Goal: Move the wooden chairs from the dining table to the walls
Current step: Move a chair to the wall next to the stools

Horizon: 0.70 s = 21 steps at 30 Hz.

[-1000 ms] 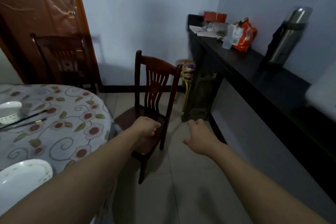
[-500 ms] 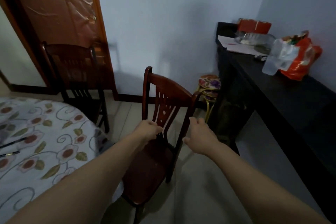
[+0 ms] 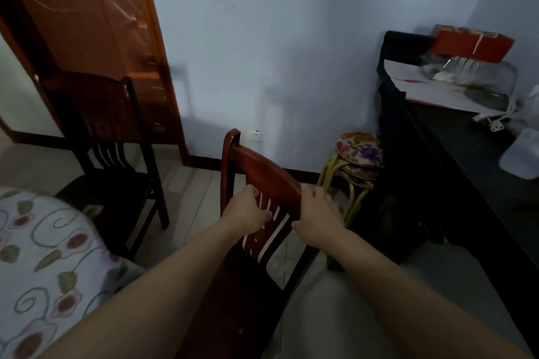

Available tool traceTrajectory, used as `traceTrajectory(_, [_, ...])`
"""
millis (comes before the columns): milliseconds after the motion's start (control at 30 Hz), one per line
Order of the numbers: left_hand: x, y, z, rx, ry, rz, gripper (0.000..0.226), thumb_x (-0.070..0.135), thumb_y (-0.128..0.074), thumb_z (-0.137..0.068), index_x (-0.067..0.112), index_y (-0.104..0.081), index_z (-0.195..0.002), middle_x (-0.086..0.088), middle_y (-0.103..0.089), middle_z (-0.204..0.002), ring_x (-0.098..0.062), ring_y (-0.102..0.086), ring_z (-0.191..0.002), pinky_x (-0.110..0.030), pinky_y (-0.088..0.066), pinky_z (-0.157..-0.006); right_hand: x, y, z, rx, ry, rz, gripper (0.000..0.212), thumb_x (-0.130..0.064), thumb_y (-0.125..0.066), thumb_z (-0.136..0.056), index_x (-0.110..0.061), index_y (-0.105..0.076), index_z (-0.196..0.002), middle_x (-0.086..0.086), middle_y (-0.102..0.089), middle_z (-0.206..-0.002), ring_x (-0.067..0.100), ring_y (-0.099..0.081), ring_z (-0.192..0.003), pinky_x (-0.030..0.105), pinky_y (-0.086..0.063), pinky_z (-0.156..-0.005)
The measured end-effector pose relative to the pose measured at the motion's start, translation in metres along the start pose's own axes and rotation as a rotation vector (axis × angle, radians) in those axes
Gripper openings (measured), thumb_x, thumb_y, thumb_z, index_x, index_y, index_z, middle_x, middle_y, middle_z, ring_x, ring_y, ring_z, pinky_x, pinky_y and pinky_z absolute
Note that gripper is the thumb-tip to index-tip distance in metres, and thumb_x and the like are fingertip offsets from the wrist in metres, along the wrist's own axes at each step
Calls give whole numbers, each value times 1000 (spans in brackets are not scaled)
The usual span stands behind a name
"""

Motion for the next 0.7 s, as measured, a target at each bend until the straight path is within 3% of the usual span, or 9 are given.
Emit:
traceTrajectory(67, [5, -2, -34, 22, -55, -92, 61, 23, -70, -79, 18, -41, -133, -6, -53, -125, -13, -57, -100, -31, -52, -83, 0, -3, -28, -8, -16, 7, 66, -26, -65, -83, -16, -29, -138, 13, -37, -136, 31, -41, -123, 42, -36, -107])
traceTrajectory(133, [9, -2, -68, 69, -110, -245, 71, 25, -71, -77, 19, -35, -138, -7, -42, -137, -23, -47, -121, -39, -45, -100, 2, -12, -58, -41, -42, 19, 67, -26, -64, -84, -15, -28, -140, 13, -36, -137, 31, -40, -124, 41, -35, -107])
traceTrajectory(300, [16, -1, -120, 125, -259, -605, 89, 30, -74, -72, 27, -22, -145, -2, -19, -155, -26, -13, -144, -50, -20, -115, 6, -32, -104, -92, -75, 1, 63, -25, -64, -84, -13, -32, -137, 12, -43, -129, 28, -46, -115, 40, -43, -97])
traceTrajectory(433, [24, -12, -152, 128, -384, -816, 72, 37, -71, -74, 28, -36, -136, -1, -28, -151, -26, -14, -145, -52, -13, -117, 10, -39, -131, -47, -60, -53, 39, -23, -60, -87, -18, -44, -122, 5, -59, -110, 20, -57, -91, 32, -47, -75])
traceTrajectory(533, [34, -21, -164, 107, -528, -957, 57, 44, -70, -72, 25, -46, -120, 0, -49, -132, -23, -37, -132, -48, -16, -115, 9, -41, -139, 21, -33, -67, 33, -31, -65, -85, -21, -52, -113, -1, -63, -104, 17, -61, -91, 29, -47, -78])
traceTrajectory(700, [48, -26, -176, -66, -721, -1077, 32, 31, -67, -78, 23, -52, -106, 3, -61, -105, -16, -57, -99, -33, -40, -96, 11, -43, -144, 97, -27, -100, 32, -32, -71, -80, -24, -56, -107, -5, -66, -96, 13, -63, -85, 25, -45, -71])
Point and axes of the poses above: each hand's wrist, its own z-axis away from the middle knuckle, its own y-axis out of the back of the hand, x = y × z, the point moved 9 cm from there along -z, towards the middle knuckle
